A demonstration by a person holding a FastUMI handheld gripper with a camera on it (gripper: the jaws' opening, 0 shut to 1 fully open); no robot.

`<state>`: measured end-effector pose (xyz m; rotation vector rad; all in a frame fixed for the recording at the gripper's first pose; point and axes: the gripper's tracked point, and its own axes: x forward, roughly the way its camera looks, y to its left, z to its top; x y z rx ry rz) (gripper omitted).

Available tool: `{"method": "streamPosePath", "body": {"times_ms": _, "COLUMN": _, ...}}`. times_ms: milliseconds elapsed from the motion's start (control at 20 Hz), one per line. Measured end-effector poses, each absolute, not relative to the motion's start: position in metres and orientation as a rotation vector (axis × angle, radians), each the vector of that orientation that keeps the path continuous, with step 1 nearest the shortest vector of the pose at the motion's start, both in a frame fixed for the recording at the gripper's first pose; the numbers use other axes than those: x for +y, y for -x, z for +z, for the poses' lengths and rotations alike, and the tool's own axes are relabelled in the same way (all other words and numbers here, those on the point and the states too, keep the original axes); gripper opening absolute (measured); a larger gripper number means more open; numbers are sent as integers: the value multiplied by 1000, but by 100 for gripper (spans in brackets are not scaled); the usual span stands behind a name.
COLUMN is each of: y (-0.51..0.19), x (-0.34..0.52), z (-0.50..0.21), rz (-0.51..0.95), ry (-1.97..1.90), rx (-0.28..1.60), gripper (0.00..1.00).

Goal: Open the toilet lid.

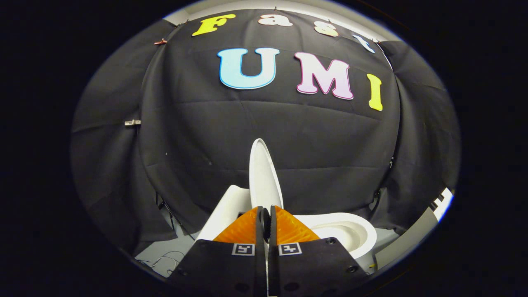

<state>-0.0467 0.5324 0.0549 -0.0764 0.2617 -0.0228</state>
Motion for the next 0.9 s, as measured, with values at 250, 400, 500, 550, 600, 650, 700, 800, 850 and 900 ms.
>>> {"method": "streamPosePath", "body": {"times_ms": 250, "y": 48, "x": 538, "z": 59, "rz": 9, "ry": 71, "rx": 265, "gripper": 22}}
{"method": "streamPosePath", "body": {"times_ms": 400, "y": 46, "x": 547, "z": 58, "rz": 64, "ry": 66, "rx": 281, "gripper": 62}}
{"method": "streamPosePath", "body": {"times_ms": 500, "y": 49, "x": 541, "z": 59, "rz": 53, "ry": 81, "rx": 280, "gripper": 99}}
{"method": "streamPosePath", "body": {"times_ms": 550, "y": 48, "x": 538, "z": 61, "rz": 48, "ry": 92, "rx": 269, "gripper": 99}}
{"method": "streamPosePath", "body": {"times_ms": 600, "y": 48, "x": 536, "z": 62, "rz": 45, "ry": 96, "rx": 260, "gripper": 99}}
{"method": "streamPosePath", "body": {"times_ms": 650, "y": 48, "x": 535, "z": 63, "rz": 50, "ry": 97, "rx": 258, "gripper": 99}}
{"method": "streamPosePath", "body": {"times_ms": 700, "y": 48, "x": 536, "z": 64, "rz": 56, "ry": 98, "rx": 254, "gripper": 99}}
{"method": "streamPosePath", "body": {"times_ms": 800, "y": 52, "x": 532, "z": 71, "rz": 65, "ry": 92, "rx": 240, "gripper": 99}}
{"method": "streamPosePath", "body": {"times_ms": 850, "y": 54, "x": 531, "z": 78, "rz": 69, "ry": 86, "rx": 228, "gripper": 99}}
{"method": "streamPosePath", "body": {"times_ms": 900, "y": 56, "x": 529, "z": 83, "rz": 75, "ry": 80, "rx": 217, "gripper": 99}}
